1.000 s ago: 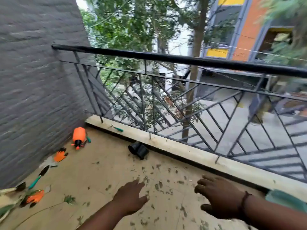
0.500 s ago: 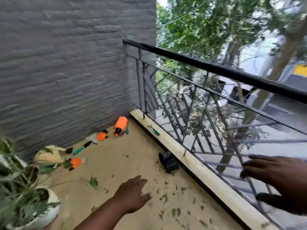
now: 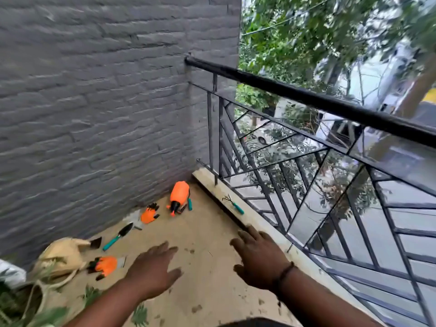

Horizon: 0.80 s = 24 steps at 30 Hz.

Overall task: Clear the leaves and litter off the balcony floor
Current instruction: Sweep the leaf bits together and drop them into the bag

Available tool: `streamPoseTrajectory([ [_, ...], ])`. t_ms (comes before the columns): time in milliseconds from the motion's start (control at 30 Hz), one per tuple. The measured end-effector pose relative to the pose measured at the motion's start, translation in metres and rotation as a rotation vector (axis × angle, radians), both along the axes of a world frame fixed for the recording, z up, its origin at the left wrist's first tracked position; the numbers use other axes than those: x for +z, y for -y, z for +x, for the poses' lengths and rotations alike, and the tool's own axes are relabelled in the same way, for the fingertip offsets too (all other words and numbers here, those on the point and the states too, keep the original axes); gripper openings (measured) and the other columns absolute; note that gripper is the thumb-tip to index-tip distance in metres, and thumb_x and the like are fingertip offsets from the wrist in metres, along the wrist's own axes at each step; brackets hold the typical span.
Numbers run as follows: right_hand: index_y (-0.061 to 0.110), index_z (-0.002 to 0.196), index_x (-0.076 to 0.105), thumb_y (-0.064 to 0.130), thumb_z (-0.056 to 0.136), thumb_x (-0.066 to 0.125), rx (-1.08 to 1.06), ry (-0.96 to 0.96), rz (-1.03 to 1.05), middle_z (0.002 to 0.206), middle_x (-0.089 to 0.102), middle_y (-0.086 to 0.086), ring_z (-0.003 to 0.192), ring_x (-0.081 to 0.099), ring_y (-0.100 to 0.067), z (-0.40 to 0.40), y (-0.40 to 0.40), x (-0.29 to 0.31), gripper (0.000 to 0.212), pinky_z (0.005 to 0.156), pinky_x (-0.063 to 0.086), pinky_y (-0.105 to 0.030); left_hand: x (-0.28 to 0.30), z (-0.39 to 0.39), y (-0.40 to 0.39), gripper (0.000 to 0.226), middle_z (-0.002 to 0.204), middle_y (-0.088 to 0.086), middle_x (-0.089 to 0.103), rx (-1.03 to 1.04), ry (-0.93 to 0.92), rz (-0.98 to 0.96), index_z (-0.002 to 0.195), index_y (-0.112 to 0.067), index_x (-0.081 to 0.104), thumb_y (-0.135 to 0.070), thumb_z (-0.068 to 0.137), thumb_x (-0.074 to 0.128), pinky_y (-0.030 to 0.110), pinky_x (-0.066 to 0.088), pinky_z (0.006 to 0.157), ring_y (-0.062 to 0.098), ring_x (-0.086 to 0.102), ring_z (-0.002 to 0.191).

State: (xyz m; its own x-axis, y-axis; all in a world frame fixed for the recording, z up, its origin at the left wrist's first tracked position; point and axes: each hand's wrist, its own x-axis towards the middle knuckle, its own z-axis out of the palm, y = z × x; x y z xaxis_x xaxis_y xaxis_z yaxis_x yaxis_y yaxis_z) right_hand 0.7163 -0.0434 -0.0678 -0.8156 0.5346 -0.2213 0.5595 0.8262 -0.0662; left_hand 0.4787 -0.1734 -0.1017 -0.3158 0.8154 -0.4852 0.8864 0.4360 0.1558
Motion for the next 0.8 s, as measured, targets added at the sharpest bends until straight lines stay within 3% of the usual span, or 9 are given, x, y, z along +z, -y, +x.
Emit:
streamPoseTrajectory([
  [233, 0.027, 0.147, 0.032, 0.050, 0.095, 0.050, -0.095, 0.014, -0.103, 0.159, 0.024, -0.003, 0.150, 0.007, -0.025, -0.058, -0.081, -0.021, 0.060, 0.120, 0.017, -0.040, -0.007, -0.076, -0.084, 0.070, 0.165, -0.003, 0.012, 0.011, -0.008, 0.011, 0.155, -0.034, 0.020, -0.063, 0.095, 0.042, 0.032, 0.020, 0.120, 0.017, 0.016, 0.150],
  [467, 0.032, 0.144, 0.034, 0.053, 0.093, 0.050, -0.167, 0.064, -0.245, 0.156, 0.030, 0.004, 0.148, 0.017, -0.021, -0.104, -0.197, -0.077, 0.057, 0.117, 0.024, -0.035, -0.033, -0.134, -0.159, 0.073, 0.166, -0.003, 0.008, 0.010, 0.007, -0.148, 0.156, -0.035, 0.017, -0.065, 0.094, 0.041, 0.033, 0.018, 0.121, 0.019, 0.014, 0.151],
  [600, 0.031, 0.144, 0.037, 0.051, 0.094, 0.050, -0.144, 0.136, -0.281, 0.151, 0.038, 0.004, 0.144, 0.024, -0.021, -0.142, -0.264, -0.088, 0.055, 0.115, 0.027, -0.035, -0.024, -0.178, -0.194, 0.091, 0.166, -0.005, 0.008, 0.019, -0.010, -0.284, 0.156, -0.036, 0.016, -0.085, 0.081, 0.030, 0.038, 0.013, 0.121, 0.016, 0.013, 0.151],
  [667, 0.030, 0.144, 0.038, 0.049, 0.094, 0.050, -0.114, 0.160, -0.248, 0.149, 0.040, 0.003, 0.143, 0.027, -0.021, -0.160, -0.292, -0.089, 0.054, 0.114, 0.028, -0.036, -0.023, -0.199, -0.210, 0.081, 0.166, -0.003, 0.008, 0.030, -0.027, -0.299, 0.157, -0.034, 0.016, -0.075, 0.090, 0.035, 0.040, 0.009, 0.121, 0.017, 0.011, 0.152],
  [800, 0.028, 0.143, 0.039, 0.047, 0.094, 0.050, -0.082, 0.185, -0.233, 0.150, 0.039, 0.002, 0.145, 0.025, -0.025, -0.191, -0.331, -0.095, 0.053, 0.116, 0.028, -0.038, -0.020, -0.222, -0.247, 0.074, 0.166, -0.003, 0.007, 0.093, 0.007, -0.254, 0.157, -0.032, 0.016, -0.065, 0.095, 0.040, 0.035, 0.017, 0.120, 0.017, 0.013, 0.151],
])
